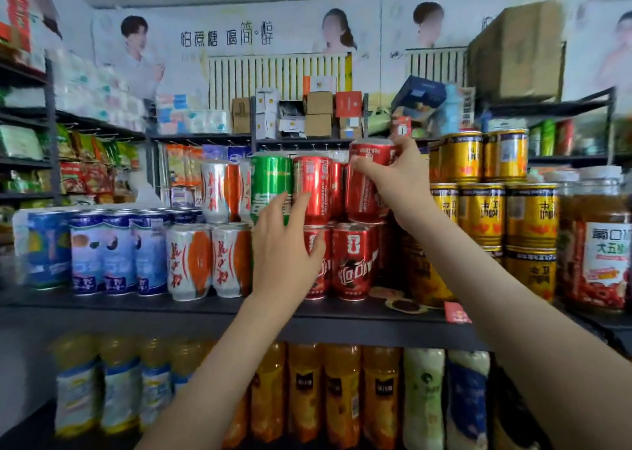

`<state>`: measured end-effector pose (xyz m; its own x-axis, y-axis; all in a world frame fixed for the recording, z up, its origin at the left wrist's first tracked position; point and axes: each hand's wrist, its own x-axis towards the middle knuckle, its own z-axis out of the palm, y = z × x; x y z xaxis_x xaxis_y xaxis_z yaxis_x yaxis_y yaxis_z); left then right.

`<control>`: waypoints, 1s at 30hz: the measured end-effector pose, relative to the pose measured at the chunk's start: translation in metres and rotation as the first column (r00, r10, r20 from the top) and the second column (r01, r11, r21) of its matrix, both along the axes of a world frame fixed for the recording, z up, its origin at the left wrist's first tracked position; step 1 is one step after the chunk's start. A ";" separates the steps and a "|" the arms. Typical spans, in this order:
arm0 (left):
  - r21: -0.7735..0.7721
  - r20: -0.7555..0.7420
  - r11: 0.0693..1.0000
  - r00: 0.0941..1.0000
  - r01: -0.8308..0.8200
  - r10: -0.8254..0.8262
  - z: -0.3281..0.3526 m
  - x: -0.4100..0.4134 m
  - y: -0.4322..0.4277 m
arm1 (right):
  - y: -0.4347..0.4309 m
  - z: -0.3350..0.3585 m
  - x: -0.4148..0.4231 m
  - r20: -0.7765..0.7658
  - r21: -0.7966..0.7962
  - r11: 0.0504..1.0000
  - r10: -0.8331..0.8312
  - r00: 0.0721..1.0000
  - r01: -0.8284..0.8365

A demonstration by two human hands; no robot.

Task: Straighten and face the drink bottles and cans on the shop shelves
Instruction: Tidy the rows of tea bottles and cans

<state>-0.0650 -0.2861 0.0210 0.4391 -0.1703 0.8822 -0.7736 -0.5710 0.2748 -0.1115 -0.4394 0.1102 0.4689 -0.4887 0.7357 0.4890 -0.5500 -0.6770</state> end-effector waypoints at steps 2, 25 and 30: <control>0.023 0.019 1.000 1.000 -0.015 0.014 0.002 0.009 -0.002 | 0.002 -0.001 0.010 -0.016 -0.022 0.999 -0.034 0.999 0.033; 0.087 0.150 0.989 0.983 -0.118 0.104 -0.003 0.052 -0.028 | 0.006 -0.044 0.045 -0.098 -0.103 0.994 -0.057 0.994 0.047; 0.092 0.143 0.990 0.986 -0.104 0.090 -0.006 0.051 -0.032 | 0.002 -0.060 0.044 -0.212 -0.119 0.991 -0.081 0.974 0.057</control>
<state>-0.0138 -0.3176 0.0148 0.3332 -0.2217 0.9164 -0.7398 -0.6641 0.1083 -0.0676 -0.4370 0.0500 0.5905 -0.4462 0.6724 0.2962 -0.6553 -0.6949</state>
